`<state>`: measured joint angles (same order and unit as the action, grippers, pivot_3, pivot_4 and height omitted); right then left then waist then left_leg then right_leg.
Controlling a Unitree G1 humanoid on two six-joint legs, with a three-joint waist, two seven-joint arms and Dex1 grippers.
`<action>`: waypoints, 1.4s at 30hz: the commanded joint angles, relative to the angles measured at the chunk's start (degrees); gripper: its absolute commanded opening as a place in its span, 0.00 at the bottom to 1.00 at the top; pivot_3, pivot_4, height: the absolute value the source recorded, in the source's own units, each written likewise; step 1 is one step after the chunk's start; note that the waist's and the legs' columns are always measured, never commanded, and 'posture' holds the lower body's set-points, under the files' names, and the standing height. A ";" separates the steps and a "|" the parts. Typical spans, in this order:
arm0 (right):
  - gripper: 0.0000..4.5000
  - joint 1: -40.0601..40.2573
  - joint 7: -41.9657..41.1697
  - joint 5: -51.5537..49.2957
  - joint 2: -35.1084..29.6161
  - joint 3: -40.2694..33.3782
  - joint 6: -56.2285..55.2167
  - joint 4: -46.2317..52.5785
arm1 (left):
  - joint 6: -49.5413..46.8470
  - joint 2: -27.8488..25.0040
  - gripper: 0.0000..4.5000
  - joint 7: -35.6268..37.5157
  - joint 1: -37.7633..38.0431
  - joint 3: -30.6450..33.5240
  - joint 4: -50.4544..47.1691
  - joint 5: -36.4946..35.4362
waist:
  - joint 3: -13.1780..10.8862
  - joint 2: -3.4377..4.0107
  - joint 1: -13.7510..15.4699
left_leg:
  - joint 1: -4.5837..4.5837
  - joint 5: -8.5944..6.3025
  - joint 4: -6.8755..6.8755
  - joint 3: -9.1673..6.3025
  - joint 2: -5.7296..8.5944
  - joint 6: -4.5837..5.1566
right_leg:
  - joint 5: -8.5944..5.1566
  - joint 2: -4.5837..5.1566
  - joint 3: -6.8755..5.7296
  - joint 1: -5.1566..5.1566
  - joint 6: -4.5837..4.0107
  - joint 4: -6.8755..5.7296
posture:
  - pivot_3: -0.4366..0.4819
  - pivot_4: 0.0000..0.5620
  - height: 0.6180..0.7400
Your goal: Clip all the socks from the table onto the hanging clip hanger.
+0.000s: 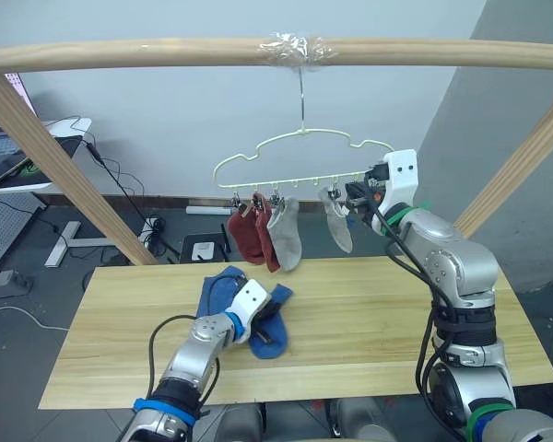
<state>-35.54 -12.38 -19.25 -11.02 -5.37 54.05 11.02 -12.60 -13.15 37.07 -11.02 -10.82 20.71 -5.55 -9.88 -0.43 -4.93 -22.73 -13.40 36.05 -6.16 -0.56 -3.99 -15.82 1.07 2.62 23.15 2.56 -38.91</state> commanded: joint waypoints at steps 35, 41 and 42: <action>0.00 -12.82 11.89 -16.71 3.24 -23.82 38.45 1.71 | 6.91 11.68 0.00 -3.52 -5.61 -2.41 -23.30 -7.98 | 0.04 0.02 -0.22 | -0.05 0.01 0.02 0.06 0.05 0.02 | 0.00 -0.01 0.05 0.01 0.00 0.05 | 0.30 0.28 1.00; 0.00 -12.72 13.76 -18.94 2.84 -23.79 38.45 1.21 | 9.88 11.93 0.00 -3.36 -6.18 -3.47 -21.73 -6.56 | 0.04 0.02 -0.22 | -0.08 0.00 0.00 0.06 0.05 0.02 | 0.00 -0.01 0.04 0.02 0.00 0.09 | 0.30 0.28 1.00; 0.00 -12.74 14.02 -19.30 2.88 -23.86 38.45 1.11 | 10.18 11.83 0.00 -3.16 -6.23 -3.75 -21.54 -6.36 | 0.04 0.02 -0.23 | -0.08 0.00 0.00 0.06 0.05 0.02 | 0.00 -0.01 0.04 0.02 0.00 0.09 | 0.30 0.28 1.00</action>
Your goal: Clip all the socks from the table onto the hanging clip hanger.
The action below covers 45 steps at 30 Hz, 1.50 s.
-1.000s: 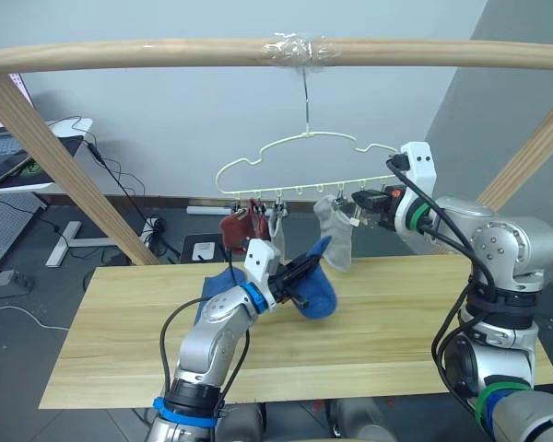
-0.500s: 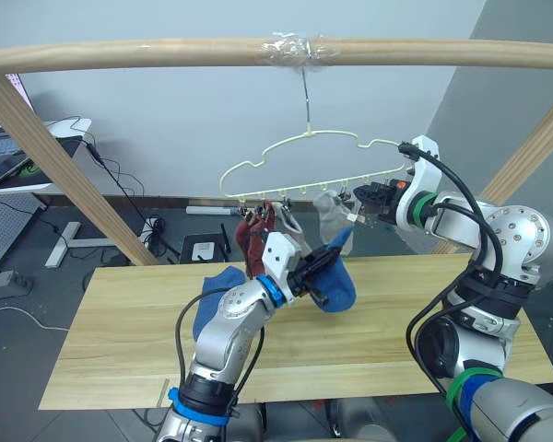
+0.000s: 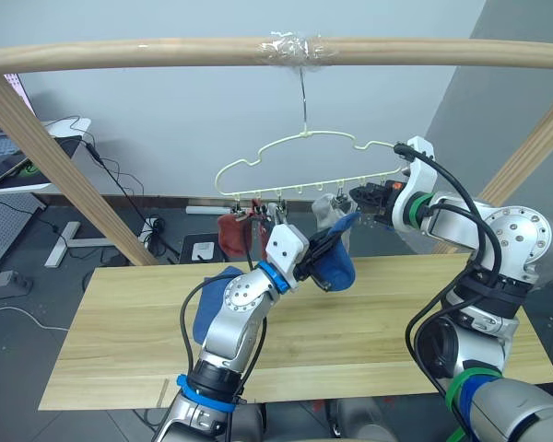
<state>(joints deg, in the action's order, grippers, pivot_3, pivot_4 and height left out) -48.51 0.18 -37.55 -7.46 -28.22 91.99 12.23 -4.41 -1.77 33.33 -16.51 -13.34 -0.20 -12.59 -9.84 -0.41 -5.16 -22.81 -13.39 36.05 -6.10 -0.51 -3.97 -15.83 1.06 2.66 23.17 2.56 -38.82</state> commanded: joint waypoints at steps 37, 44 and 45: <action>0.65 33.97 -3.28 18.94 -8.24 27.12 -52.97 17.89 | -19.72 -19.01 1.00 -6.16 8.18 10.88 -21.02 -3.96 | -0.09 0.11 -2.45 | 0.04 0.01 -0.03 0.07 -0.14 -0.01 | -0.18 -0.14 0.14 0.08 0.29 0.09 | 0.37 0.24 1.00; 0.51 30.76 -1.17 26.02 -4.17 29.39 -61.77 11.16 | -20.15 -19.45 1.00 1.51 9.46 16.51 -27.37 -17.51 | -0.17 -0.02 -0.70 | -0.02 0.00 -0.08 0.05 -0.16 -0.03 | -0.17 -0.11 0.09 0.12 0.27 0.16 | 0.40 0.25 1.00; 0.51 29.89 -0.89 26.74 -3.58 29.46 -62.60 9.91 | -20.62 -19.71 1.00 2.10 9.47 16.38 -28.15 -18.54 | -0.17 -0.02 -0.45 | -0.01 0.00 -0.07 0.05 -0.16 -0.03 | -0.17 -0.11 0.09 0.11 0.27 0.14 | 0.40 0.25 1.00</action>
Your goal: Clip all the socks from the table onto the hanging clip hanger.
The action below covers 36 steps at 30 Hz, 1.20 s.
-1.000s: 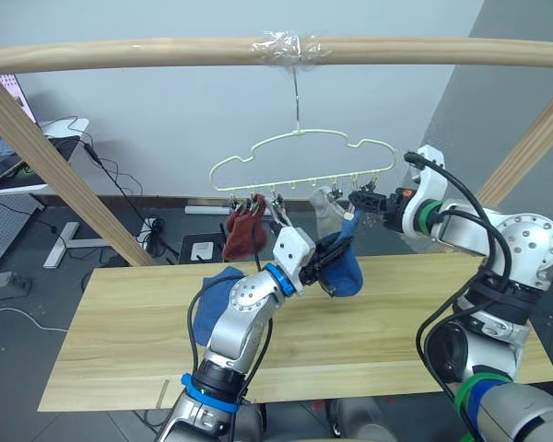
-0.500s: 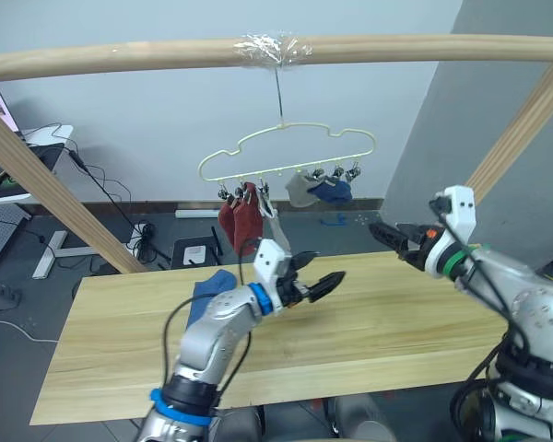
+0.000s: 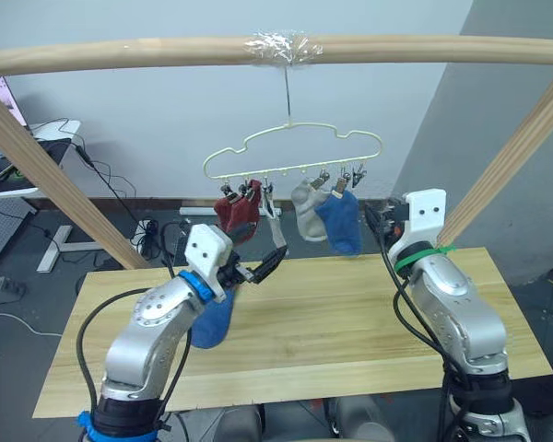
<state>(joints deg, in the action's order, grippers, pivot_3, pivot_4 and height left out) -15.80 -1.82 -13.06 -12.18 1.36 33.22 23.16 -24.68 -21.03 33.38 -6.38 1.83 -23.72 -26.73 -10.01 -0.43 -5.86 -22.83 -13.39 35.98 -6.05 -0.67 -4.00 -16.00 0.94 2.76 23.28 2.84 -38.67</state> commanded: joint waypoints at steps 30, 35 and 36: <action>0.51 -15.69 5.61 10.57 7.63 -2.63 -12.32 -22.13 | -1.19 -2.50 1.00 2.91 1.06 -0.51 -7.78 -4.32 | -0.05 0.01 1.11 | 0.05 0.00 0.02 0.01 0.01 0.01 | 0.17 0.00 0.01 -0.03 -0.29 -0.10 | 0.45 0.27 1.00; 0.51 -17.48 5.89 10.36 8.53 -2.87 -13.50 -24.20 | -1.22 -2.45 1.00 2.89 0.86 -0.72 -7.69 -4.19 | -0.06 0.01 1.11 | 0.07 0.00 0.01 0.00 0.01 0.01 | 0.17 0.00 0.01 -0.02 -0.30 -0.13 | 0.45 0.28 1.00; 0.51 -17.80 5.79 10.14 8.79 -2.86 -13.70 -24.45 | -1.24 -2.46 1.00 2.86 0.79 -0.73 -7.68 -4.16 | -0.06 0.01 1.11 | 0.06 0.01 0.02 0.01 0.01 0.01 | 0.17 0.00 0.01 -0.02 -0.30 -0.13 | 0.45 0.28 1.00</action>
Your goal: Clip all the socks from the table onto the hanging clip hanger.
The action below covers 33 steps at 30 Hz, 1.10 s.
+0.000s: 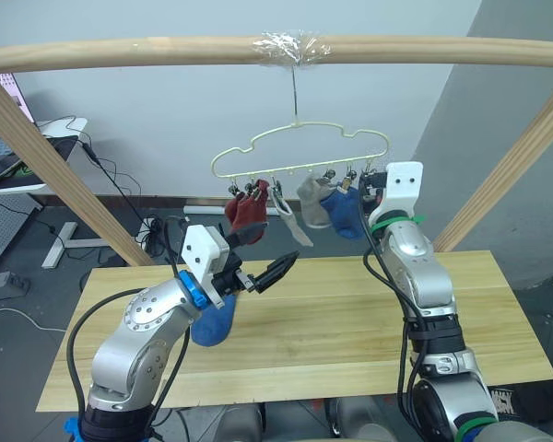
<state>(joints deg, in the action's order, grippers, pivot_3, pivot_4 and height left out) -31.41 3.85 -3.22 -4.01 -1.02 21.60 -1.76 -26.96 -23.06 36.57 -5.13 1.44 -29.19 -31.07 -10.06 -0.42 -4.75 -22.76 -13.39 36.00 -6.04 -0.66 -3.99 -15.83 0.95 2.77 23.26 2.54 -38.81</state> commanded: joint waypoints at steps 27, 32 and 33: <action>0.51 -6.26 -0.66 -1.32 4.94 -1.77 -3.70 -5.50 | 1.21 -1.01 1.00 -0.78 0.29 -1.31 -2.68 1.05 | -0.11 0.03 0.04 | 0.01 0.00 -0.01 -0.02 0.00 0.00 | 0.00 0.00 -0.02 0.00 -0.02 -0.04 | 0.47 0.30 1.00; 0.31 -6.18 -0.65 -1.25 4.71 -2.28 -3.74 -5.72 | 1.29 -0.90 1.00 -0.77 -0.06 -1.63 -2.32 1.13 | -0.13 0.03 0.04 | 0.01 0.00 -0.01 -0.02 0.00 0.00 | 0.00 0.00 -0.02 0.00 -0.02 -0.04 | 0.46 0.30 1.00; 0.24 -6.19 -0.70 -1.25 4.63 -2.37 -3.73 -5.71 | 1.29 -0.84 1.00 -0.80 -0.09 -1.76 -2.30 1.18 | -0.13 0.03 0.03 | 0.01 0.00 -0.01 -0.02 0.00 0.00 | 0.00 0.00 -0.02 0.00 -0.02 -0.04 | 0.46 0.30 1.00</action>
<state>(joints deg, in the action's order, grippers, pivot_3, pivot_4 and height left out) -36.61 3.32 -4.12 0.72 -3.14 19.13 -9.04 -26.80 -23.59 35.64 -4.87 0.19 -29.21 -30.06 -10.19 -0.39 -4.72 -22.75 -13.39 35.99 -6.06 -0.66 -3.98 -15.84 0.95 2.75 23.26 2.52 -38.85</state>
